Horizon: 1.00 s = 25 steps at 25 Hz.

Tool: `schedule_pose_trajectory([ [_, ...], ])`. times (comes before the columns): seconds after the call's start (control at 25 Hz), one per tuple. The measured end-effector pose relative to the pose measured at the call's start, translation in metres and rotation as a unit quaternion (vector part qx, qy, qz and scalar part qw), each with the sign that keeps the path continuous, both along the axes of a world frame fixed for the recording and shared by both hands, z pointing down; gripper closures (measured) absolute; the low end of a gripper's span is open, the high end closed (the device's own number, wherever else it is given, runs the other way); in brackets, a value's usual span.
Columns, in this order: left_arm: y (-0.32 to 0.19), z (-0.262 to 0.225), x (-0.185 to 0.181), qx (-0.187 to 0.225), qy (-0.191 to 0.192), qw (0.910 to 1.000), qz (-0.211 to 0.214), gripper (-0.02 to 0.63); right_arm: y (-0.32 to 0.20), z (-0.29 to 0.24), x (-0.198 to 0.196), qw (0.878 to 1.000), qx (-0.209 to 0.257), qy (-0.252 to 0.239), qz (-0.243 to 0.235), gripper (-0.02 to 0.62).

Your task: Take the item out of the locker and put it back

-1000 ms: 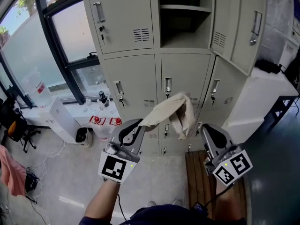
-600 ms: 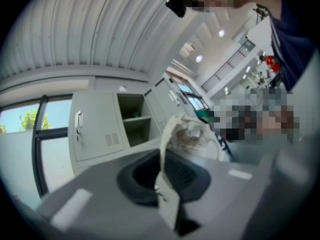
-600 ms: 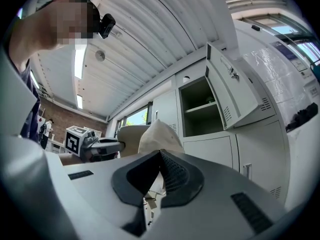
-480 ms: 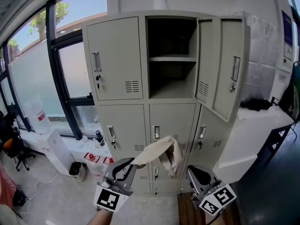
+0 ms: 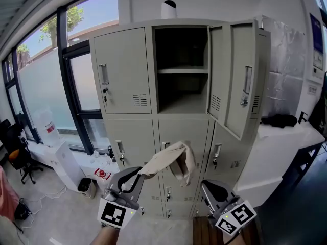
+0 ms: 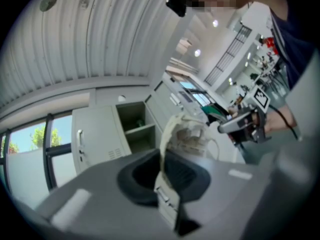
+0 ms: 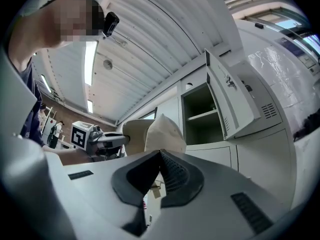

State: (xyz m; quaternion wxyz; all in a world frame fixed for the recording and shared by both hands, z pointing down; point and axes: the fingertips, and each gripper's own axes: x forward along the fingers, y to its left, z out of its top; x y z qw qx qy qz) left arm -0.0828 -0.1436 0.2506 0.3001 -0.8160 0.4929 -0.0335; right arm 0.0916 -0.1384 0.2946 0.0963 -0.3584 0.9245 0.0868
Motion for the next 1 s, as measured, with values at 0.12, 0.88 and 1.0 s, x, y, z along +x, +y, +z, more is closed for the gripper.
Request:
schedule_pose_trajectory([
  [0.12,-0.006,-0.010,0.001,0.009,-0.008,0.9999,-0.006,0.586,-0.008,0.000,0.001,1.000,-0.002,-0.003,-0.004,0.591],
  [0.88,-0.127,-0.101,-0.021,0.115,-0.058,0.9911,0.031,0.586,-0.134,-0.042,-0.035,0.998,0.049,0.003,0.029,0.591],
  [1.0,-0.145,-0.121,-0.026,0.132,-0.065,0.9884,0.040,0.586,-0.153,-0.055,-0.044,0.997,0.062,0.006,0.039,0.591],
])
